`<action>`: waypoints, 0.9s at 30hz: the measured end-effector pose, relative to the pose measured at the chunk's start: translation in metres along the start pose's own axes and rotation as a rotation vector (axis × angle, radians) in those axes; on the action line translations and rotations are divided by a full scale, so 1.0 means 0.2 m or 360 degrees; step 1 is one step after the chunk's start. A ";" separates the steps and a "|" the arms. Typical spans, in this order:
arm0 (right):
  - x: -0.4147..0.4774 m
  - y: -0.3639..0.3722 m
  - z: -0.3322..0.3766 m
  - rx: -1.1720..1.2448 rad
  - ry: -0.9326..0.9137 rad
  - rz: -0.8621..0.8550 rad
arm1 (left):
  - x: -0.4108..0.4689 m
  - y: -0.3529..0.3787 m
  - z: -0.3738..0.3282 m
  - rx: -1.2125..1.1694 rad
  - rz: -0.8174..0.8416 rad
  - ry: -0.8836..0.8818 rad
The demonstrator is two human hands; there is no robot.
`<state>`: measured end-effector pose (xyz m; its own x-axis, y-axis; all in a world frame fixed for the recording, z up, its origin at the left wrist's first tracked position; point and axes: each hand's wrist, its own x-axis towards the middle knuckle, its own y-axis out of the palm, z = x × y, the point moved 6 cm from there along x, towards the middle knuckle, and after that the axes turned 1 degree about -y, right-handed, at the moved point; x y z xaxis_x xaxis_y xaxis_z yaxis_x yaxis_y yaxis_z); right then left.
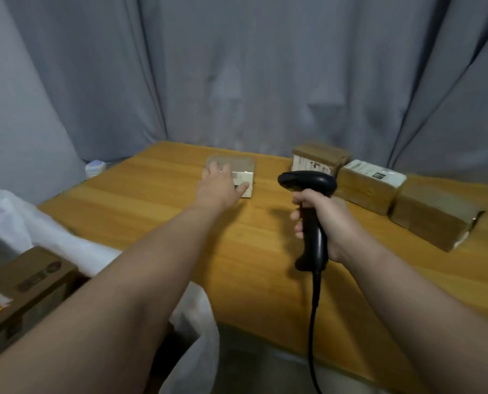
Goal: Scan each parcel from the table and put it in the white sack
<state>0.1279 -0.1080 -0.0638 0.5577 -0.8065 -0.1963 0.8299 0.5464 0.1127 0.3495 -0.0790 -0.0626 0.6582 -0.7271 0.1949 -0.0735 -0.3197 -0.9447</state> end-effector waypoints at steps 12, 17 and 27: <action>0.32 -0.10 -0.12 0.0143 0.0121 0.0040 | 0.41 0.21 0.00 -0.0114 0.0202 -0.0376; 0.25 -0.16 -0.09 0.0203 0.0139 -0.0059 | 0.19 0.17 -0.08 -0.0153 0.0311 0.0094; -0.35 -0.31 -0.07 -0.0548 -0.0181 -0.0124 | -0.69 0.09 -0.30 -0.0205 0.0519 0.0683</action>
<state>0.0369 -0.0820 -0.0703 0.5071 -0.8582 -0.0795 0.8267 0.5104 -0.2368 0.2132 -0.0206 -0.0911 0.2235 -0.9746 0.0131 -0.3310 -0.0885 -0.9395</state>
